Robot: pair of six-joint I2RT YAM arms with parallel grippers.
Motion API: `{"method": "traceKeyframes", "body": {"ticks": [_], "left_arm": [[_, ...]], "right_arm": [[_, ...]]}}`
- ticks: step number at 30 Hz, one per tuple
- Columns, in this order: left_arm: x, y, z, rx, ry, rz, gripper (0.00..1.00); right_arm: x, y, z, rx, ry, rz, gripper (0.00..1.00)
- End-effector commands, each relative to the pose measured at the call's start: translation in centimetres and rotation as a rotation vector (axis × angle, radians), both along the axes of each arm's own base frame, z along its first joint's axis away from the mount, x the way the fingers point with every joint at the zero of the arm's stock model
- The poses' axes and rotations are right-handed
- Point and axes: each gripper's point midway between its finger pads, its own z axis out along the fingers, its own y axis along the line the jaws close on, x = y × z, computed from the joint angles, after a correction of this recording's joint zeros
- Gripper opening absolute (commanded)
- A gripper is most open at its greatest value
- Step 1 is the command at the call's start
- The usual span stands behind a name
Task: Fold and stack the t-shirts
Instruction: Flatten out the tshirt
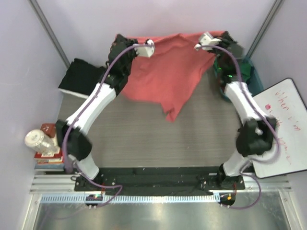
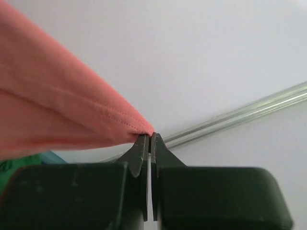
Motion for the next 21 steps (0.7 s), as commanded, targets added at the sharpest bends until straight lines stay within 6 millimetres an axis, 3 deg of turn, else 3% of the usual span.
{"method": "traceKeyframes", "body": {"ticks": [1,2,3,4,5,6,8,9,11,12,13,14,15,16,17,19,21], "left_arm": [[-14.8,3.8,2.3,-0.147,-0.011,-0.079,0.00],[-17.1,4.3,-6.9,-0.084,0.245,-0.083,0.00],[-18.8,4.5,-12.6,-0.013,0.423,-0.104,0.00],[-20.5,4.9,-17.0,0.024,0.540,-0.122,0.00],[-22.7,5.8,-24.4,0.098,0.715,-0.125,0.00],[-26.1,6.2,-29.6,0.215,0.924,-0.203,0.00],[-29.0,7.9,-36.2,0.269,1.109,-0.189,0.00],[-31.2,8.1,-39.7,0.325,1.293,-0.247,0.00],[-31.1,8.5,-42.0,0.263,1.399,-0.205,0.00],[-31.3,8.5,-42.8,0.265,1.474,-0.198,0.00],[-33.6,9.2,-45.4,0.284,1.699,-0.168,0.00],[-31.4,8.9,-44.5,0.227,1.725,-0.138,0.00],[-31.9,8.8,-44.5,0.203,1.830,-0.129,0.00],[-34.0,9.7,-45.7,0.185,2.045,-0.040,0.00],[-31.5,9.5,-44.7,0.142,2.037,0.005,0.00],[-31.0,10.0,-44.5,0.132,2.103,0.062,0.00],[-29.3,9.9,-43.7,0.115,2.011,0.004,0.00]], "right_arm": [[-17.6,2.8,4.4,-0.050,0.072,0.261,0.01],[-19.0,3.3,-4.1,-0.077,0.343,0.303,0.01],[-21.4,4.5,-13.1,-0.190,0.573,0.401,0.01],[-24.2,4.8,-17.3,-0.240,0.705,0.449,0.01],[-28.6,5.0,-22.6,-0.269,0.913,0.512,0.01],[-31.3,4.9,-27.0,-0.305,1.056,0.559,0.01],[-34.7,5.0,-31.4,-0.340,1.268,0.612,0.01],[-35.2,4.8,-32.4,-0.337,1.330,0.611,0.01],[-36.2,4.0,-34.2,-0.308,1.485,0.583,0.01],[-35.8,3.9,-34.9,-0.285,1.565,0.574,0.01],[-35.9,3.7,-35.4,-0.262,1.629,0.561,0.01],[-36.8,3.3,-35.6,-0.230,1.720,0.534,0.01],[-36.5,3.3,-35.8,-0.228,1.791,0.538,0.01],[-36.5,3.2,-35.6,-0.216,1.818,0.527,0.01],[-36.7,3.1,-35.4,-0.212,1.846,0.515,0.01],[-36.3,3.0,-34.8,-0.238,1.813,0.517,0.01],[-36.2,2.8,-34.6,-0.289,1.776,0.528,0.01]]}}
